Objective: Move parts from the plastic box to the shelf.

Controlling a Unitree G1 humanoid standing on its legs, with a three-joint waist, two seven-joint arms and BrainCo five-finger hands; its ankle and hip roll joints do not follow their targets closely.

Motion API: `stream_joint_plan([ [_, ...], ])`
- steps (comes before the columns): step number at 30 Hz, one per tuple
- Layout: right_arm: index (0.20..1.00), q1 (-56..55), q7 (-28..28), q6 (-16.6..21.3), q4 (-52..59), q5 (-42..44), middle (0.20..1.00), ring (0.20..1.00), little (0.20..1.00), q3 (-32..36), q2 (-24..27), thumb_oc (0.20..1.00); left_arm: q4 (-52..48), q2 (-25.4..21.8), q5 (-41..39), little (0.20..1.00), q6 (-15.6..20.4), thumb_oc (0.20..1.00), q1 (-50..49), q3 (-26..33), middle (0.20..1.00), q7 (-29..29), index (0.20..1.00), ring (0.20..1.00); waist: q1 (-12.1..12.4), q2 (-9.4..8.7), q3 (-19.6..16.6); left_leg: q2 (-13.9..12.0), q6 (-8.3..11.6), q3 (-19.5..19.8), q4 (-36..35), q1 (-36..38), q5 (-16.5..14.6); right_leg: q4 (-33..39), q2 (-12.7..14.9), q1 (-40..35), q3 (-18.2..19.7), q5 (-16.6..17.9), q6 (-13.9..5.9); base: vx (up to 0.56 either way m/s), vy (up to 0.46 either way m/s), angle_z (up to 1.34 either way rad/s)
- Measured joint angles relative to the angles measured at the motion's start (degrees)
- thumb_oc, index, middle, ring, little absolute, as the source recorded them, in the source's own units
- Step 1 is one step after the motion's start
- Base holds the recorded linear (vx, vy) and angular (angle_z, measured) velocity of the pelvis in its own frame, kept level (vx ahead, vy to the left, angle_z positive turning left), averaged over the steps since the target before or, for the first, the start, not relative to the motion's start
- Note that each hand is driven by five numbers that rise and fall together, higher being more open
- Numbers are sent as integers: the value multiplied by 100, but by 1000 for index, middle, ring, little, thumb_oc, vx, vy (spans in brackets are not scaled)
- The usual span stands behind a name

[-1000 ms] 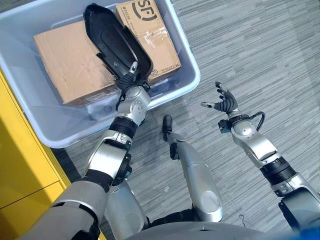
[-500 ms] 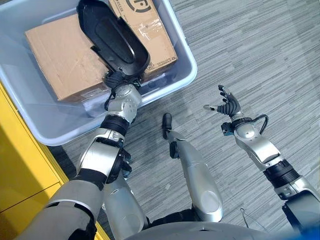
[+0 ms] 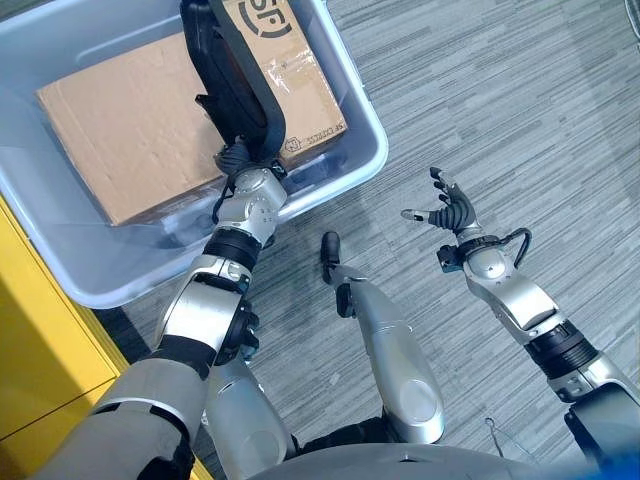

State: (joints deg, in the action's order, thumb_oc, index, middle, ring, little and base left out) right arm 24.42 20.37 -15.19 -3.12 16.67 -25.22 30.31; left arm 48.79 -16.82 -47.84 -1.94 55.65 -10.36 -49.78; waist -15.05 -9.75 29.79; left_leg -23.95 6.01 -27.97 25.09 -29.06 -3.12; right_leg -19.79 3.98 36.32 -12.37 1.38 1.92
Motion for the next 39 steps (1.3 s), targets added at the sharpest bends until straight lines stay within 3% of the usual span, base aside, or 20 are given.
stream_joint_plan([
  [8, 1000, -238, -285, 0, 1, -2, 1000, 1000, 1000, -15, 2, 1000, -21, -86, 639, 200, 30, 200, -26, -55, 200, 112, 200, 200, -22, 1, 0, 2, 14, -7, -103, 31, 120, 17, -38, 13, -19, 14, 10, -26, 16, -1],
  [13, 1000, -749, -607, 303, 197, -7, 1000, 1000, 1000, 79, 25, 1000, -438, -490, 1495, 200, 58, 200, -857, -211, 200, 248, 200, 200, 64, 16, 9, 162, 66, -268, -644, 971, 274, 130, 9, -695, 20, 9, 67, -60, 108, 0],
  [14, 1000, -1121, -685, 450, 314, -142, 1000, 1000, 1000, 90, -5, 1000, -1033, -791, 2013, 200, 235, 200, -1581, -148, 200, 451, 200, 200, 232, 94, 36, 319, 118, -310, -1064, 1618, 416, 313, 19, -1236, 24, 4, 60, -23, 142, 5],
  [15, 1000, -1315, -701, 481, 348, -208, 1000, 1000, 1000, 121, 10, 1000, -1209, -801, 2106, 200, 366, 200, -1846, -135, 200, 460, 200, 200, 279, 177, 10, 363, 162, -322, -1228, 1843, 446, 423, 14, -1445, 17, -41, -3, -11, 116, 15],
  [17, 1000, -1467, -792, 574, 313, -238, 1000, 1000, 1000, 227, 82, 1000, -1261, -801, 2375, 200, 575, 200, -1955, -23, 200, 534, 200, 200, 515, 405, -55, 499, 155, -280, -1370, 1937, 453, 482, 120, -1549, -21, -78, -45, -3, 126, 19],
  [19, 1000, -1420, -882, 621, 272, -270, 1000, 1000, 1000, 245, 145, 1000, -1404, -892, 2484, 200, 667, 200, -2073, 33, 200, 683, 200, 200, 620, 550, -54, 628, 67, -267, -1532, 2025, 531, 530, 223, -1638, -56, -31, -106, 23, 140, 21],
  [24, 1000, -1564, -897, 811, 209, -566, 1000, 1000, 1000, 317, 237, 1000, -2153, -890, 2511, 200, 896, 200, -2956, 153, 200, 1101, 200, 200, 797, 1141, -242, 952, -41, -114, -1941, 2462, 606, 796, 440, -2193, -238, 30, -257, 56, 94, 27],
  [25, 1000, -1674, -887, 820, 198, -637, 1000, 1000, 1000, 341, 237, 1000, -2345, -868, 2573, 200, 911, 200, -3191, 144, 200, 1155, 200, 200, 821, 1249, -303, 1008, -68, -67, -2044, 2592, 637, 857, 465, -2355, -283, 20, -286, 101, 128, 38],
  [27, 1000, -1843, -877, 910, 177, -688, 1000, 1000, 1000, 322, 224, 1000, -2550, -852, 2673, 200, 959, 200, -3747, 150, 200, 1266, 200, 200, 1011, 1582, -810, 1199, -153, 70, -2139, 2842, 571, 914, 637, -2714, -388, -76, -421, 181, 247, 39],
  [29, 1000, -1923, -899, 911, 169, -823, 1000, 1000, 1000, 330, 144, 1000, -3201, -780, 2716, 200, 948, 200, -4375, 170, 200, 1517, 200, 200, 971, 1700, -937, 1327, -173, 247, -2331, 3268, 563, 994, 718, -3218, -575, -112, -508, 100, 154, 45],
  [30, 1000, -2121, -950, 930, 169, -926, 1000, 1000, 1000, 273, 133, 1000, -3599, -644, 2919, 200, 1004, 200, -4881, 124, 200, 1729, 200, 200, 1186, 1712, -1379, 1405, -216, 357, -2294, 3264, 461, 968, 837, -3267, -619, -263, -608, 115, 106, 48],
  [31, 1000, -2143, -968, 929, 159, -956, 1000, 1000, 1000, 273, 102, 1000, -3637, -599, 2937, 200, 1004, 200, -4962, 126, 200, 1774, 200, 200, 1321, 1718, -1474, 1415, -208, 366, -2292, 3287, 422, 965, 849, -3303, -630, -279, -633, 110, 111, 36],
  [33, 1000, -2181, -1036, 926, 132, -1047, 1000, 1000, 1000, 253, 3, 1000, -3651, -600, 2940, 200, 974, 200, -5075, 150, 200, 1871, 200, 200, 1497, 1676, -1600, 1471, -220, 514, -2299, 3301, 416, 968, 888, -3417, -749, -286, -680, 56, 88, 32],
  [36, 1000, -2239, -1187, 906, 99, -1124, 1000, 1000, 1000, 199, -172, 1000, -3700, -621, 3099, 200, 837, 200, -5529, 253, 200, 2148, 200, 200, 1752, 1422, -1783, 1546, -257, 685, -2307, 3288, 421, 990, 958, -3548, -910, -284, -710, -8, 125, 29],
  [39, 1000, -2322, -1236, 905, 117, -1114, 1000, 1000, 1000, 217, -281, 1000, -4057, -613, 3143, 200, 726, 200, -6053, 319, 200, 2567, 200, 200, 1799, 1238, -1879, 1596, -276, 833, -2420, 3306, 465, 1161, 943, -3730, -1069, -237, -751, -45, 112, 23],
])
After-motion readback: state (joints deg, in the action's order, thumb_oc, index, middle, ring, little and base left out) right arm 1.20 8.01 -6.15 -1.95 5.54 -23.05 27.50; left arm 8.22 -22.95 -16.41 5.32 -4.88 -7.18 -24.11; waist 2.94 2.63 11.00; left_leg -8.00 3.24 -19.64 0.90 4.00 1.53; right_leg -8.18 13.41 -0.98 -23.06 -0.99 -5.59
